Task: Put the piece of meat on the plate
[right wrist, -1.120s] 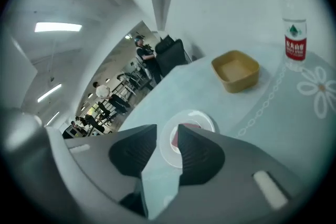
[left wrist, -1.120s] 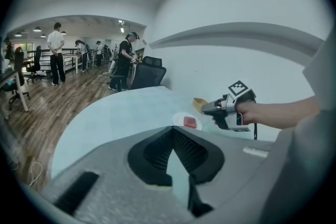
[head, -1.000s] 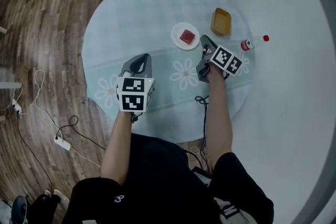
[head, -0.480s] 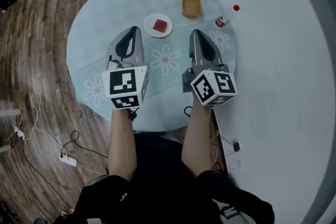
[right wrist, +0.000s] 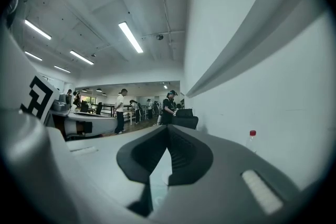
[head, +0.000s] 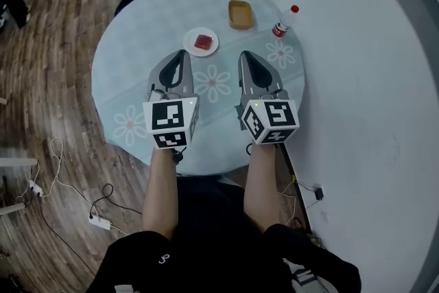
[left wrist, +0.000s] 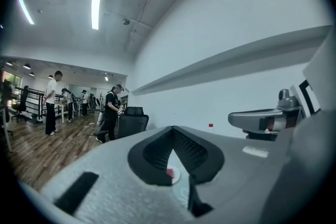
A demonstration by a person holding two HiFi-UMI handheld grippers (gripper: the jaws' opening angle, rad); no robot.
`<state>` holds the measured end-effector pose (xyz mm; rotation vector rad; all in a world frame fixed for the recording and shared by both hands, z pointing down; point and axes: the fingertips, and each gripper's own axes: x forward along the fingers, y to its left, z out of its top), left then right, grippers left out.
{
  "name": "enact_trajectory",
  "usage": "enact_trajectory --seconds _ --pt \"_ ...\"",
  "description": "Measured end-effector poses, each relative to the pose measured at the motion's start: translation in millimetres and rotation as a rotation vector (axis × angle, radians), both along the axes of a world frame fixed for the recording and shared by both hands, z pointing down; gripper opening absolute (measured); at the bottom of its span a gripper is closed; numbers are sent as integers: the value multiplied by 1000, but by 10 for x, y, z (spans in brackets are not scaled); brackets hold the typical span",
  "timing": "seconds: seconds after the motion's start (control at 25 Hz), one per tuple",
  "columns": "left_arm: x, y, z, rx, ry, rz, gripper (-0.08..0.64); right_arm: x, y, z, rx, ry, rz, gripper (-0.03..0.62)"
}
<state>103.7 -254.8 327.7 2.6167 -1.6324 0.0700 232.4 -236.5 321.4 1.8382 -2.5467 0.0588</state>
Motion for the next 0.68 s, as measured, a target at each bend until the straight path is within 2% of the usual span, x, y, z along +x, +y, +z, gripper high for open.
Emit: enact_trajectory --seconds 0.32,0.68 --pt "94 22 3 10 -12 17 -5 12 24 14 12 -7 -6 6" --pt "289 5 101 -32 -7 49 -5 125 32 81 -9 -10 1 6"
